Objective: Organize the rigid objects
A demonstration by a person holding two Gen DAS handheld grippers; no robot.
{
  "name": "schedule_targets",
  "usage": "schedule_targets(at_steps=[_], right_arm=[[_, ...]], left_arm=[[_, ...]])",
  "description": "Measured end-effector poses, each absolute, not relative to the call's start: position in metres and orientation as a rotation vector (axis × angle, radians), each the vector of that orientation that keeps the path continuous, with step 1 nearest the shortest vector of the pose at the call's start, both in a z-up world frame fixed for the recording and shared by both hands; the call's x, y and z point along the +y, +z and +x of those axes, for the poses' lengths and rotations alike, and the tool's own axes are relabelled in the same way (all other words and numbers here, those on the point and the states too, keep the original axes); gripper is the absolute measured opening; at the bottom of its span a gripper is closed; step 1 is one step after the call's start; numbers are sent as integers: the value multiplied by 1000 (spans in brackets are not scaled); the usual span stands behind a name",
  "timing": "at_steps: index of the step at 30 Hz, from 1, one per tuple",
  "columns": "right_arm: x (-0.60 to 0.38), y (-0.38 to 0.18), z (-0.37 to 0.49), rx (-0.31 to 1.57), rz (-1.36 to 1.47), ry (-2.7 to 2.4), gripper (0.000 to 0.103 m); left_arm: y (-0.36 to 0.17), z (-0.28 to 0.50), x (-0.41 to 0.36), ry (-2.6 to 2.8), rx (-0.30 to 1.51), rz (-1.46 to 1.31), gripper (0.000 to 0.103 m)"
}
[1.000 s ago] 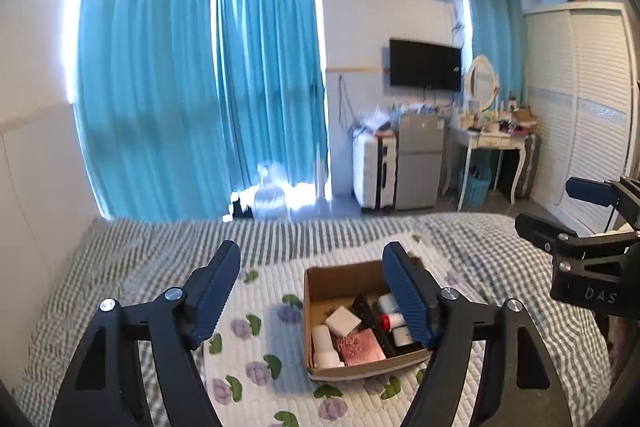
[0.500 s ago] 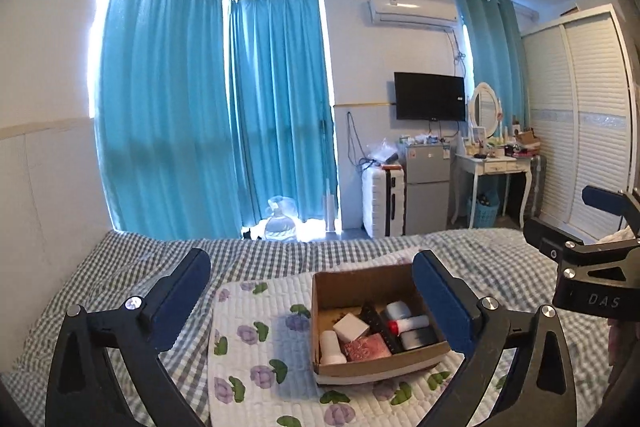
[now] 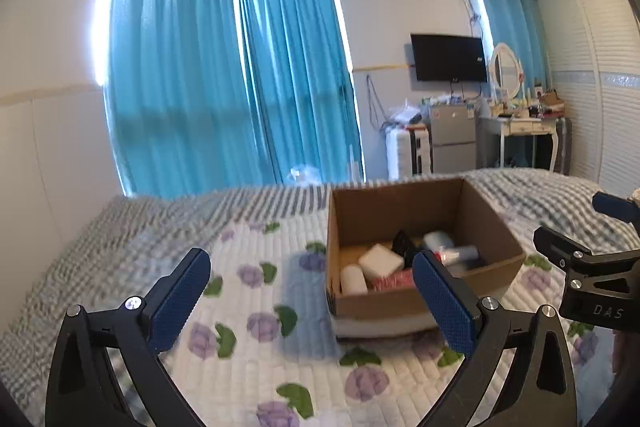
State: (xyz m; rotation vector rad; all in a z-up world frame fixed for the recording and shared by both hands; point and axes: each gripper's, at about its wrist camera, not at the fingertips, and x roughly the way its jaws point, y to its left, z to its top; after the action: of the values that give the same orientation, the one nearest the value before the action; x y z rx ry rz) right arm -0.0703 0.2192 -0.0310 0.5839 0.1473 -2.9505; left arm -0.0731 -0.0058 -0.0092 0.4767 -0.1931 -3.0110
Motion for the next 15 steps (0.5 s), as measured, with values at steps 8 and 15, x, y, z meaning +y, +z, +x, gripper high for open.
schedule_targets(at_steps=[8,15], right_arm=[[220,-32,-64,145,568,-2973,103],[224,-29,-64,107,573,-2981,103]], left_arm=[[-17,-78,-10,-2981,-137,521,103],[-20,-79,-12,-2985,-124,533,103]])
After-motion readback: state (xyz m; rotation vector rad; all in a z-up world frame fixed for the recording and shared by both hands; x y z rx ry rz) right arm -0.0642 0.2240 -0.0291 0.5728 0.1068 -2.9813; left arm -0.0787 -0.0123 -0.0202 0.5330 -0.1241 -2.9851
